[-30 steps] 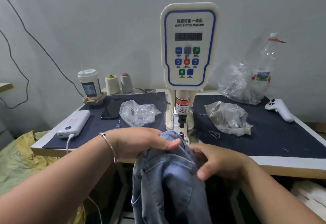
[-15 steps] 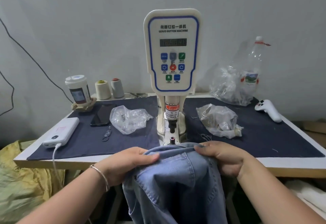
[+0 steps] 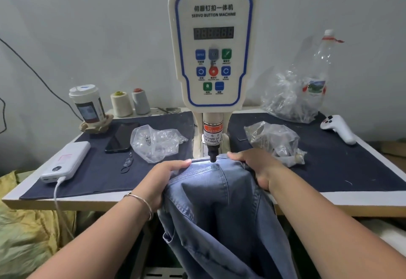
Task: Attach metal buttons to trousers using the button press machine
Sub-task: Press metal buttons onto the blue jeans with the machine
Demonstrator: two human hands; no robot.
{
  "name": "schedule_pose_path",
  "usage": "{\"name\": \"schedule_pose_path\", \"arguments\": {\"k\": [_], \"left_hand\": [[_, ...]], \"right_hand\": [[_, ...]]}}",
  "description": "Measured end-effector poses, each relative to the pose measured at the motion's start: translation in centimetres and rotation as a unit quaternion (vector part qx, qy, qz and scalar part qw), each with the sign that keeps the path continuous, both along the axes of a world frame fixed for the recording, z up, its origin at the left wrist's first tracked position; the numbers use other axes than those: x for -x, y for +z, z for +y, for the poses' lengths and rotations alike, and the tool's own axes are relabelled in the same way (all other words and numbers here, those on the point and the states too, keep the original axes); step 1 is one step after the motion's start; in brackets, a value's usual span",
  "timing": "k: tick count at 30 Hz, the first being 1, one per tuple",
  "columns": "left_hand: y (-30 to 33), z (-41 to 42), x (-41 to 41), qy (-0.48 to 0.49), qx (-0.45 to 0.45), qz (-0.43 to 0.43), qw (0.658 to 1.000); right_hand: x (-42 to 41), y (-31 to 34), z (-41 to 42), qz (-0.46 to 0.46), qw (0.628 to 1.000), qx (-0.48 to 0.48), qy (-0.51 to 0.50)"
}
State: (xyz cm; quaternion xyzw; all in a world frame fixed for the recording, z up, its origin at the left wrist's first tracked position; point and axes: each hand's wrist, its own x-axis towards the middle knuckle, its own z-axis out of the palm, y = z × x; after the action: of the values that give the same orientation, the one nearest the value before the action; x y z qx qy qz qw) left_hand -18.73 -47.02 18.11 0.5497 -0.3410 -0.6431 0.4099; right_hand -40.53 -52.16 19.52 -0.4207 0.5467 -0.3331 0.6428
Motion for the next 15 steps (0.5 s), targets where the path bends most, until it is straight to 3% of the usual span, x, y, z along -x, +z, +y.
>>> {"name": "schedule_pose_path", "arguments": {"k": [4, 7, 9, 15], "left_hand": [[-1.2, -1.1, -0.1, 0.044, 0.081, -0.098, 0.991], [-1.7, -1.7, -0.7, 0.009, 0.158, -0.292, 0.943], [-2.1, -2.0, -0.9, -0.006, 0.188, -0.346, 0.919], [-3.6, -3.0, -0.9, -0.019, 0.237, -0.385, 0.892]], "right_hand": [[-0.2, -0.6, -0.6, 0.097, 0.988, 0.119, 0.033], [-0.3, -1.5, -0.8, 0.278, 0.921, 0.266, 0.06], [-0.3, -2.3, -1.0, 0.342, 0.875, 0.338, 0.061], [0.4, -4.5, -1.6, 0.328, 0.864, 0.38, 0.03]]}}
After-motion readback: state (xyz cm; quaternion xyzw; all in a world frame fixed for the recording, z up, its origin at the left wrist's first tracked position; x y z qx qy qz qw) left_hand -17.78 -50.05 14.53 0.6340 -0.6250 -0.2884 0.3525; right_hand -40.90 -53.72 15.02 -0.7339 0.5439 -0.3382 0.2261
